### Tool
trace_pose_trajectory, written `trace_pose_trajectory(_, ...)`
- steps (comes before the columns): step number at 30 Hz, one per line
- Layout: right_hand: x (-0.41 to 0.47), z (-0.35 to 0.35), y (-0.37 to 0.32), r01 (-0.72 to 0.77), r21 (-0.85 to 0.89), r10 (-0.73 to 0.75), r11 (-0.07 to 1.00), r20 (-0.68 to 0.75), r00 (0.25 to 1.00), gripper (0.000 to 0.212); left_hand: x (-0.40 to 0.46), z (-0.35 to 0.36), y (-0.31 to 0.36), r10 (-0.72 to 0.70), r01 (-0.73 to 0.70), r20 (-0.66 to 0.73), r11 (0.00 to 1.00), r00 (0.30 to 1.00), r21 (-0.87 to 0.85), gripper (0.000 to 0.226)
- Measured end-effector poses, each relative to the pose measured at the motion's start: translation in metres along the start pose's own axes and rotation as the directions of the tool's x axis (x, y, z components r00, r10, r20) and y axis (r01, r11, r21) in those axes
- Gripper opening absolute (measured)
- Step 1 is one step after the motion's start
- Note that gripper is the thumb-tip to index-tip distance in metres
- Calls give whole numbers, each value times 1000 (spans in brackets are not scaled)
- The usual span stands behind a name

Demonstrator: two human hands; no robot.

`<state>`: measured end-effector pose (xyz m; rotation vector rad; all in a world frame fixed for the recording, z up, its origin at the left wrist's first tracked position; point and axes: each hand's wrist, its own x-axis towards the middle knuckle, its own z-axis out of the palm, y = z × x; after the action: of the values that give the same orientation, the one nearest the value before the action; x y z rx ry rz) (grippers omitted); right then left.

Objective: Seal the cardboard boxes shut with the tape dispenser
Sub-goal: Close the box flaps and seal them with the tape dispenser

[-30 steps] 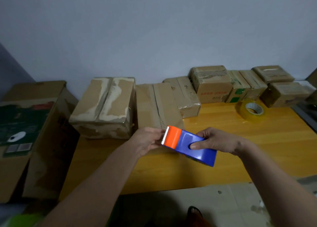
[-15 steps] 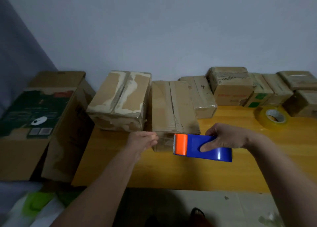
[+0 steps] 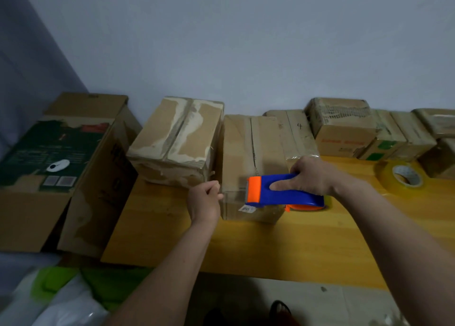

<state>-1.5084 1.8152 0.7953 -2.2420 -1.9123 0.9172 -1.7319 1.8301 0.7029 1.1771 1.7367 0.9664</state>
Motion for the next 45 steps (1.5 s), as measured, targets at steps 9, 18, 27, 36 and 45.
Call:
trace_pose_trajectory(9, 19, -1, -1, -49, -169, 52, 984, 10, 999, 60, 22, 2, -1, -145, 128, 74, 973, 987, 193, 36)
trace_pose_trajectory(18, 31, 3, 1, -62, -211, 65, 975, 8, 998, 61, 26, -6, -12, -618, 711, 367, 667, 695, -224, 55)
trace_pose_trajectory(27, 31, 4, 0, -62, -161, 65, 985, 15, 998, 60, 15, -1, -30, -549, 563, 216, 826, 807, -2, 90)
trace_pose_trajectory(36, 30, 12, -6, -92, -293, 60, 952, -115, 992, 67, -11, 27, -29, 346, -738, 655, 246, 672, 628, 103)
trace_pose_trajectory(45, 16, 1, 20, -85, -230, 64, 969, -96, 993, 63, -10, 28, -37, 258, -712, 671, 122, 695, 691, 122)
